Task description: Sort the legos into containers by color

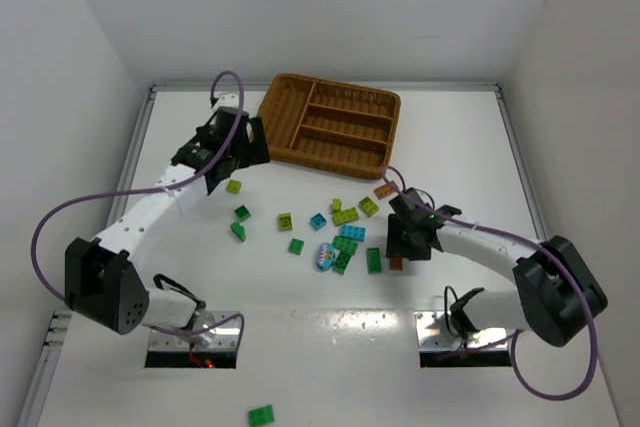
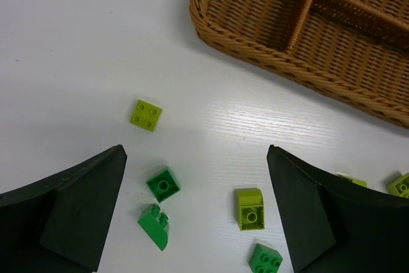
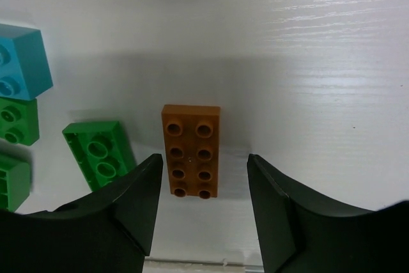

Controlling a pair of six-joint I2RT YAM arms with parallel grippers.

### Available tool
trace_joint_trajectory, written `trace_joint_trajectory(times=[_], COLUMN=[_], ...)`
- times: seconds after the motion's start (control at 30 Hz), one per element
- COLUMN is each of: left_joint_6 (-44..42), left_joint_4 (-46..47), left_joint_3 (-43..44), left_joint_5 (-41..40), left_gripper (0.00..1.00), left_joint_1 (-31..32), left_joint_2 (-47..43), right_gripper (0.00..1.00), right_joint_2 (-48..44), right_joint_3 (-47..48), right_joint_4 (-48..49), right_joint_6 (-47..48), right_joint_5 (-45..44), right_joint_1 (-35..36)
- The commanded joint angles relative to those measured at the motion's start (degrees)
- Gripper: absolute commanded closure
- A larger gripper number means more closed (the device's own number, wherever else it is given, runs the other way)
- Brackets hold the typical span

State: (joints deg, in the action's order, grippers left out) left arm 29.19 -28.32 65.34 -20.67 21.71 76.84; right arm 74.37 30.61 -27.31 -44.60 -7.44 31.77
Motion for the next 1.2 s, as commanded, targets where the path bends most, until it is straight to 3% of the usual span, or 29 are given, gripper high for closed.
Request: trace_joint_trajectory(times=[0.0,0.37,0.63,0.9,1.17], left_joint_6=[0.25,0.25,-0.27,4.91,9.22], left_joint_4=[-0.16,-0.16,-0.16,-4.29,-11.05], left_joint_3=[-0.04,-0.57,1.45,14.72,29.30], left_joint_5=[0.54,0.01,1.06,-1.38,-2.01], left_gripper=[0.01,0.01,0.01,0.01,0.01], left_joint_1=[0.96,1.49,1.49,1.49,-4.66], left_joint_2=[0.07,0.59,3.48,19.13,33.19], right_gripper=[0.44,0.45,0.86,0.87,0.85], right_joint_2=[0.34,5.08,2.63,-1.07,12.36], right_joint_3=[-0.11,3.14,4.36,15.95,38.27], right_joint_4=[1.03,-0.99,-0.38,-6.79,-6.53], right_joint_6=[-0.40,-1.98,-2.51,-1.19,4.78], right_joint_5=[-2.14,-5.83,-5.74,-9.34,-11.28], right_joint_1=[0.66,4.44,4.44,4.44,3.91])
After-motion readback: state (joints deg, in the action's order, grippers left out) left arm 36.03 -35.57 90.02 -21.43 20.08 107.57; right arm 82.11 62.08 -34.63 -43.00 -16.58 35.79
